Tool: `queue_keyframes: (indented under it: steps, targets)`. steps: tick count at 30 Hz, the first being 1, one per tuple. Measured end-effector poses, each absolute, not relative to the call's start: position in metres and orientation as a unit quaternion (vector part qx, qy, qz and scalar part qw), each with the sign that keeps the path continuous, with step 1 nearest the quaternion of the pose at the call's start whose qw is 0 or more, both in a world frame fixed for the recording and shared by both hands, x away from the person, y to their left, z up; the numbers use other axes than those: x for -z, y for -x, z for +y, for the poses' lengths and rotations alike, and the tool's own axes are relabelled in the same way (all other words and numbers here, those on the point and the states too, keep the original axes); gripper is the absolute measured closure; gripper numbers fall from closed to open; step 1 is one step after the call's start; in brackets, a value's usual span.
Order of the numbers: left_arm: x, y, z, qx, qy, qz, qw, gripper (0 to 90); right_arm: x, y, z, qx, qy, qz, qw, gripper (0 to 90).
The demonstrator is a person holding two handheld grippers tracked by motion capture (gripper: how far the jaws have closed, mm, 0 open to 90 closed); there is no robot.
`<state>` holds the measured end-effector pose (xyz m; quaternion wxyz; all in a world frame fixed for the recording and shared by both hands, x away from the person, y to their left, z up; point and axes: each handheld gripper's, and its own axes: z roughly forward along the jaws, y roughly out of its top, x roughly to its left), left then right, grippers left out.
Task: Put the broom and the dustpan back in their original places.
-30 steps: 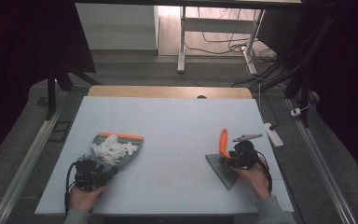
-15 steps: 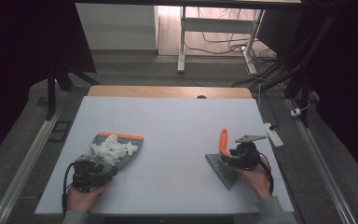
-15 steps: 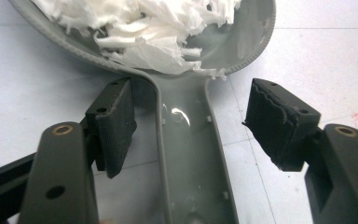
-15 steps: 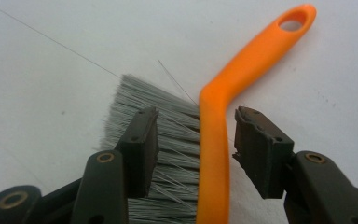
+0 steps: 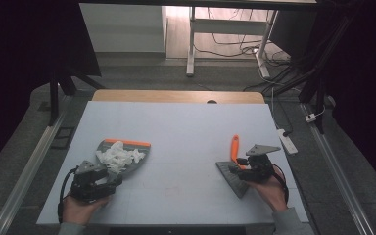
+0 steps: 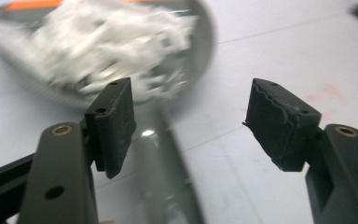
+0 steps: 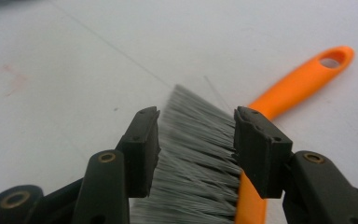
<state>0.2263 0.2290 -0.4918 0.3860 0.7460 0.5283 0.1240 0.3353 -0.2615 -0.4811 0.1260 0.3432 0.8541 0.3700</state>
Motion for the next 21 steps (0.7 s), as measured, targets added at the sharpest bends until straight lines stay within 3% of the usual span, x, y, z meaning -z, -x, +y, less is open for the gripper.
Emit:
queue_keyframes:
  steps: [11, 21]
  targets:
    - [0.5, -0.233, 0.229, -0.087, -0.784, 0.468, 0.399, 34.4, 0.487, -0.318, -0.253, -0.369, -0.299, 0.871, 0.124, 50.2]
    - [0.502, -0.235, 0.224, -0.078, -0.792, 0.458, 0.397, 34.5, 0.487, -0.314, -0.256, -0.373, -0.3, 0.869, 0.126, 50.2]
